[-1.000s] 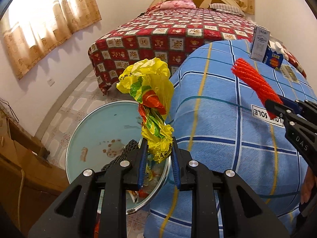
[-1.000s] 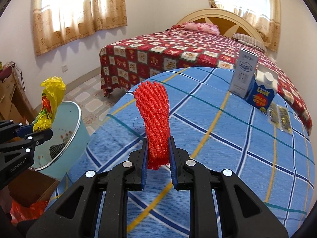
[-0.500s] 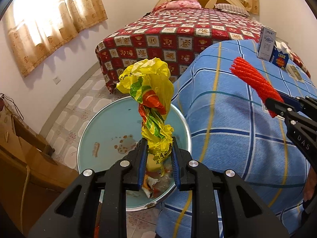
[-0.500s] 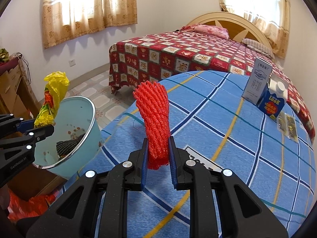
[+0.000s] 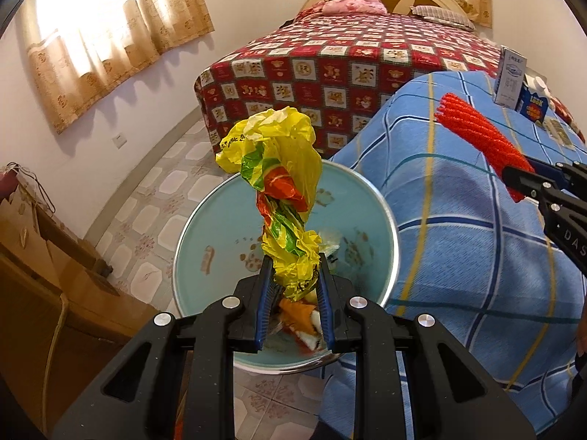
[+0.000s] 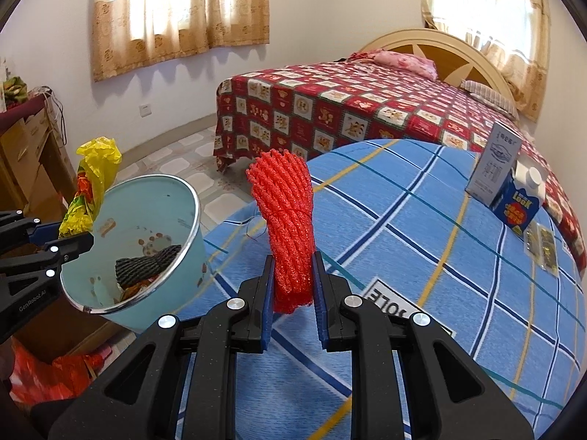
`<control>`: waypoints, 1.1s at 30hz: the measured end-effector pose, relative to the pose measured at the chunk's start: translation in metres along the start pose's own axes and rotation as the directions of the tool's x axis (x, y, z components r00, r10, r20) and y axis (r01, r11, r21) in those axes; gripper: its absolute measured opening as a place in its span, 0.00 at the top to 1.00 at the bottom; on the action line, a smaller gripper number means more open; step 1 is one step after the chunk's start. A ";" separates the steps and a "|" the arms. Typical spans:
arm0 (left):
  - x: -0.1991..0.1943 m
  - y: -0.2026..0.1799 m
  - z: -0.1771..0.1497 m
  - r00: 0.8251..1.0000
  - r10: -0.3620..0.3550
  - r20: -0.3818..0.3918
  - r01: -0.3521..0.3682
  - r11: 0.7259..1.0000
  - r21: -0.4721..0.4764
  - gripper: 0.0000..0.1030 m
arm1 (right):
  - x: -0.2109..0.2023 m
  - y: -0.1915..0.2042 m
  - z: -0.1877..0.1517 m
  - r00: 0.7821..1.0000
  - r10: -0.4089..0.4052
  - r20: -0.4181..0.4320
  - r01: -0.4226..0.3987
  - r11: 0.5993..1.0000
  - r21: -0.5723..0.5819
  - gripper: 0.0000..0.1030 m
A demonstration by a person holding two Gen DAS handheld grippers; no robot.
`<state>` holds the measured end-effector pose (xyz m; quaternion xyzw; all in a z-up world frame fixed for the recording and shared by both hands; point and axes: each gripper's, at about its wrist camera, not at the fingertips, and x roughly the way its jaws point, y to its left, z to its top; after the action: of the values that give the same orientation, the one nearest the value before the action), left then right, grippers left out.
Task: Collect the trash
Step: 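Hold the wrapper with the left tool while the right tool holds the net above the bin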
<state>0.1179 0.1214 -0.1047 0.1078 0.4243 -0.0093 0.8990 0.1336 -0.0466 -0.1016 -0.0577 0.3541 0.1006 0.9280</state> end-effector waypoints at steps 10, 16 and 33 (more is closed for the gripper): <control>0.003 0.025 -0.010 0.999 0.034 -0.011 -0.034 0.999 -0.028 0.78 | 0.006 0.022 0.008 1.000 0.025 -0.002 -0.025 0.999 -0.044 0.81; 0.003 0.036 -0.012 0.999 0.044 -0.010 -0.045 0.998 -0.046 0.78 | 0.008 0.036 0.012 0.999 0.038 0.001 -0.038 0.997 -0.069 0.81; 0.006 0.058 -0.014 0.996 0.088 -0.019 -0.089 0.994 -0.067 0.78 | 0.018 0.068 0.021 0.997 0.076 -0.010 -0.077 0.990 -0.123 0.81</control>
<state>0.1169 0.1814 -0.1073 0.0958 0.4263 0.0458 0.8983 0.1449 0.0259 -0.1005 -0.1014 0.3515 0.1575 0.9173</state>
